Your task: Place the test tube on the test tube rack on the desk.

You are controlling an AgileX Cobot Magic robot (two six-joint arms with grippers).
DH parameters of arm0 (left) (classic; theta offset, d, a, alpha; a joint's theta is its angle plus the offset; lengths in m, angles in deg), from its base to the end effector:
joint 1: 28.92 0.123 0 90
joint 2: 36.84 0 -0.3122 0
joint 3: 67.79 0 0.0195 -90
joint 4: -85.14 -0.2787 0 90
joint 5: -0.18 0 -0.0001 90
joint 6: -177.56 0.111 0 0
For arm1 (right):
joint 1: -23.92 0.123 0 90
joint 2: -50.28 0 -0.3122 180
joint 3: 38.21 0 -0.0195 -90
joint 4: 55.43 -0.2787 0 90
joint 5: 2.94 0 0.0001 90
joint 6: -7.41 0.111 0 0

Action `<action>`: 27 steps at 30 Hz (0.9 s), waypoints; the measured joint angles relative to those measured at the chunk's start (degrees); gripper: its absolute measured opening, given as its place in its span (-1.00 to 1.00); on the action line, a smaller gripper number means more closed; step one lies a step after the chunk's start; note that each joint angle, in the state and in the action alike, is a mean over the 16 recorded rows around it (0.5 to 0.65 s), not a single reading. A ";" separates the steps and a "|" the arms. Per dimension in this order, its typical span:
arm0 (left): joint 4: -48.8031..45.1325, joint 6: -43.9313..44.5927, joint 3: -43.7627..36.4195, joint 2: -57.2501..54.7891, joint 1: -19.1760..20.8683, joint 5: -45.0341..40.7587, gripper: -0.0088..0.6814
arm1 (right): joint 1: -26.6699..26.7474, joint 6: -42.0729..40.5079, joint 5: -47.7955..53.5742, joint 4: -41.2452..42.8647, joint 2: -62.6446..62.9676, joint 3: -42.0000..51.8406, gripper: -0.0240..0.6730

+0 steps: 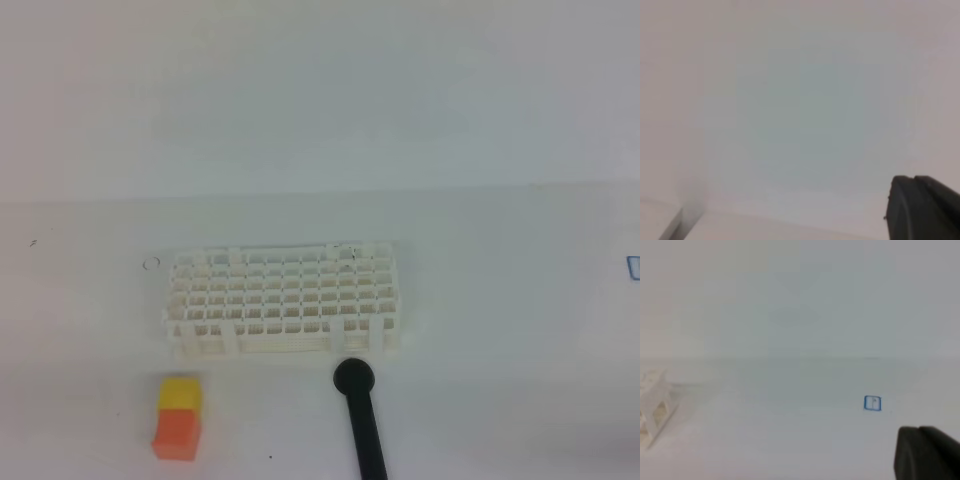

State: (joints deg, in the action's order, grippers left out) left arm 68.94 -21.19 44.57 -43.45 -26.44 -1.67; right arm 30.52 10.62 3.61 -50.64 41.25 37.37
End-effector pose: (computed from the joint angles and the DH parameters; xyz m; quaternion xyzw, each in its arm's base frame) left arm 0.0605 0.0036 0.2801 -0.0306 0.6151 0.0022 0.7879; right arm 0.0779 0.0079 0.2153 -0.0474 0.7125 0.0274 0.6995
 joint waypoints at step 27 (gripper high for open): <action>13.80 12.39 -12.14 1.05 1.86 -15.06 -0.98 | -1.70 4.65 13.54 2.13 2.59 3.72 -0.94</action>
State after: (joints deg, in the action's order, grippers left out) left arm 82.74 -8.81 32.43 -42.40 -24.58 -16.73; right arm 28.82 15.28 17.14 -48.51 43.84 41.09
